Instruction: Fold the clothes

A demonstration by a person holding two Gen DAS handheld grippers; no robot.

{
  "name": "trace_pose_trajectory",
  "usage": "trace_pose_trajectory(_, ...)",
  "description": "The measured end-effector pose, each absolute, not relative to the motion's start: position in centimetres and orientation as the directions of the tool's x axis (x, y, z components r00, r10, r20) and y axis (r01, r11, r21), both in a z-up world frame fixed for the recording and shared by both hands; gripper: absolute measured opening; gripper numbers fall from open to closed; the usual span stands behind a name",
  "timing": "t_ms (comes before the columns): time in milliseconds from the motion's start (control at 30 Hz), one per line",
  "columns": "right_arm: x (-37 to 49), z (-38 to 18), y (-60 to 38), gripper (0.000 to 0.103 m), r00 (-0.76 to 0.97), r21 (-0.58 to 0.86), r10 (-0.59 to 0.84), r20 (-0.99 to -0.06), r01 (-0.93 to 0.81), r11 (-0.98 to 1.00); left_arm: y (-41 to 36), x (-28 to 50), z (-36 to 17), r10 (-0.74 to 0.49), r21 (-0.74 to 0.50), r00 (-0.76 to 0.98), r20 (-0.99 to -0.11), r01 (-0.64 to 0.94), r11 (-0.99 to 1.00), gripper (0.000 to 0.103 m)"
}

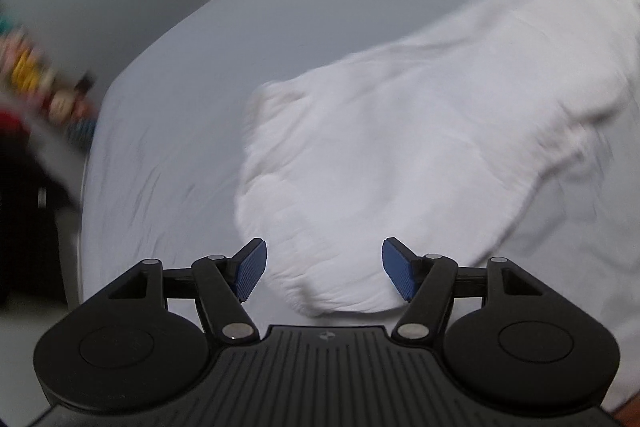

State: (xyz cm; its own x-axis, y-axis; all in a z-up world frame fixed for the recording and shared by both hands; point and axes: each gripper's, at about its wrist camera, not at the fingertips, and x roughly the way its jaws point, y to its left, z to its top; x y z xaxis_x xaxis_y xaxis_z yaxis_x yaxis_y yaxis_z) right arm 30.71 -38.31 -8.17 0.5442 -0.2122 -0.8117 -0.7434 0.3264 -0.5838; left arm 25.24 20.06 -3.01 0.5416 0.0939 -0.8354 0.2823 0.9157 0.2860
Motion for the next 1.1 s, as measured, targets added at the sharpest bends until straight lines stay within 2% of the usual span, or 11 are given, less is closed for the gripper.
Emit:
trace_pose_trajectory(133, 31.2, -8.1, -37.5, 0.074, 0.587, -0.624, -0.217, -0.78, -0.701, 0.345, 22.6, 26.8, -3.4, 0.116, 0.21, 0.52, -0.847, 0.127, 0.969, 0.063)
trace_pose_trajectory(433, 33.6, -7.8, -36.4, 0.074, 0.544, -0.548, -0.195, -0.816, -0.621, 0.56, 25.6, 28.7, -6.9, 0.05, 0.065, 0.477, -0.878, 0.016, 0.998, 0.063)
trace_pose_trajectory(533, 33.6, -8.9, -35.9, 0.074, 0.528, -0.547, -0.21, -0.823, -0.636, 0.544, 27.9, 29.2, -7.6, 0.014, -0.025, 0.486, -0.874, -0.074, 0.997, 0.064)
trace_pose_trajectory(600, 33.4, -9.8, -35.7, 0.074, 0.521, -0.544, -0.208, -0.828, -0.654, 0.526, 29.3, 29.4, -7.7, -0.031, -0.104, 0.492, -0.87, -0.123, 0.987, 0.071)
trace_pose_trajectory(733, 33.2, -11.0, -35.4, 0.074, 0.506, -0.537, -0.211, -0.836, -0.679, 0.501, 30.6, 30.8, -9.1, -0.129, -0.247, 0.483, -0.866, -0.189, 0.95, 0.072)
trace_pose_trajectory(833, 33.0, -11.3, -35.2, 0.074, 0.499, -0.529, -0.206, -0.842, -0.687, 0.498, 30.6, 31.8, -10.7, -0.13, -0.263, 0.448, -0.885, -0.249, 0.932, 0.072)
trace_pose_trajectory(900, 33.1, -11.4, -35.2, 0.074, 0.498, -0.524, -0.198, -0.844, -0.691, 0.498, 30.8, 32.2, -11.8, -0.171, -0.32, 0.443, -0.88, -0.288, 0.903, 0.072)
trace_pose_trajectory(967, 33.2, -11.6, -35.2, 0.074, 0.498, -0.52, -0.189, -0.846, -0.697, 0.493, 30.5, 32.3, -12.7, -0.212, -0.374, 0.453, -0.866, -0.304, 0.876, 0.073)
trace_pose_trajectory(1100, 33.5, -12.2, -35.4, 0.074, 0.494, -0.519, -0.19, -0.848, -0.707, 0.479, 28.8, 32.8, -13.1, -0.22, -0.391, 0.471, -0.854, -0.303, 0.869, 0.075)
